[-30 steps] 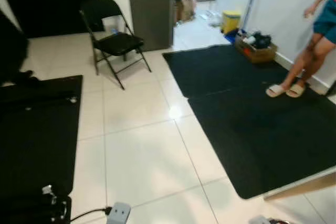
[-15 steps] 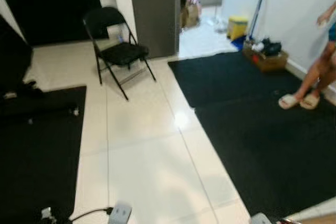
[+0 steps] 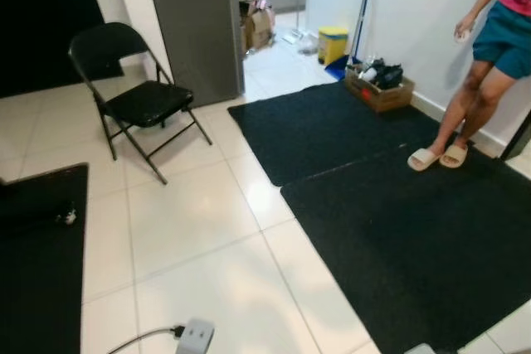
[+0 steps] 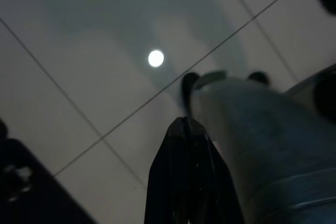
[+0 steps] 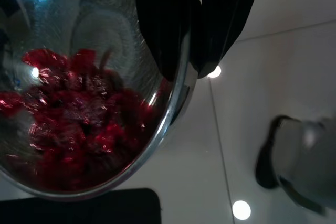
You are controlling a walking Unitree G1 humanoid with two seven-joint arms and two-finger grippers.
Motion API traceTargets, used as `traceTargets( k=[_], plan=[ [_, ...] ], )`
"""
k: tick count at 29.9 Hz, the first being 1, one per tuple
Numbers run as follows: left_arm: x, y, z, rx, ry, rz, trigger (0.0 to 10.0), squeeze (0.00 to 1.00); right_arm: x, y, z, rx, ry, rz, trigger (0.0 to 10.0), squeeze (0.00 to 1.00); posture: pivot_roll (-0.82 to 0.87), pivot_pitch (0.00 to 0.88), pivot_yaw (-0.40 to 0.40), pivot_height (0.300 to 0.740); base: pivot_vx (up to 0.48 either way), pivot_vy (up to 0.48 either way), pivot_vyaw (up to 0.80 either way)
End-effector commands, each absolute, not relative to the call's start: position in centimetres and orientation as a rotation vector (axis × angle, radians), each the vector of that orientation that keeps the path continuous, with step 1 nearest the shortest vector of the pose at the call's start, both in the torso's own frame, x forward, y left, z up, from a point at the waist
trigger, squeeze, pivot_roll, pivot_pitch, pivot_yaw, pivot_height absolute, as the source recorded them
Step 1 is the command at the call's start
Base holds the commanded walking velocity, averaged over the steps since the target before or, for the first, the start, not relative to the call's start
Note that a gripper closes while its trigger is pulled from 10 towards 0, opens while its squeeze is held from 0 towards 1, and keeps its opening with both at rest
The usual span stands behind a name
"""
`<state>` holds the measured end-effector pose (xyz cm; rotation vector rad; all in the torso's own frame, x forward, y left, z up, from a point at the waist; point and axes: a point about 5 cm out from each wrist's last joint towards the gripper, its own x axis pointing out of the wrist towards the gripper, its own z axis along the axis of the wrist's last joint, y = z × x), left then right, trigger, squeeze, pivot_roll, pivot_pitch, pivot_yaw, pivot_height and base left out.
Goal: Restocking fridge
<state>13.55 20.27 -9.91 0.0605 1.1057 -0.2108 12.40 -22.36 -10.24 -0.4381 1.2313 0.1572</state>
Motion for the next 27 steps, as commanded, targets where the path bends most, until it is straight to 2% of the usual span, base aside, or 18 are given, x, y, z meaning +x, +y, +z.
traceTargets(
  k=[1, 27],
  plan=[
    [12.68, 20.06, -10.26, 0.059, 1.14, -0.219, 10.0, 0.0, 12.58, -22.55, -10.14, -0.443, 1.222, 0.151, 10.0, 0.0, 0.05, 0.0, 0.003, 0.74, 0.345, 0.0, 0.0],
    [12.45, 19.86, -10.35, 0.057, 1.146, -0.229, 10.0, 0.0, 12.34, -22.46, -10.23, -0.439, 1.232, 0.168, 10.0, 0.0, 0.05, 0.0, 0.003, 0.74, 0.344, 0.0, -0.03]
  ],
)
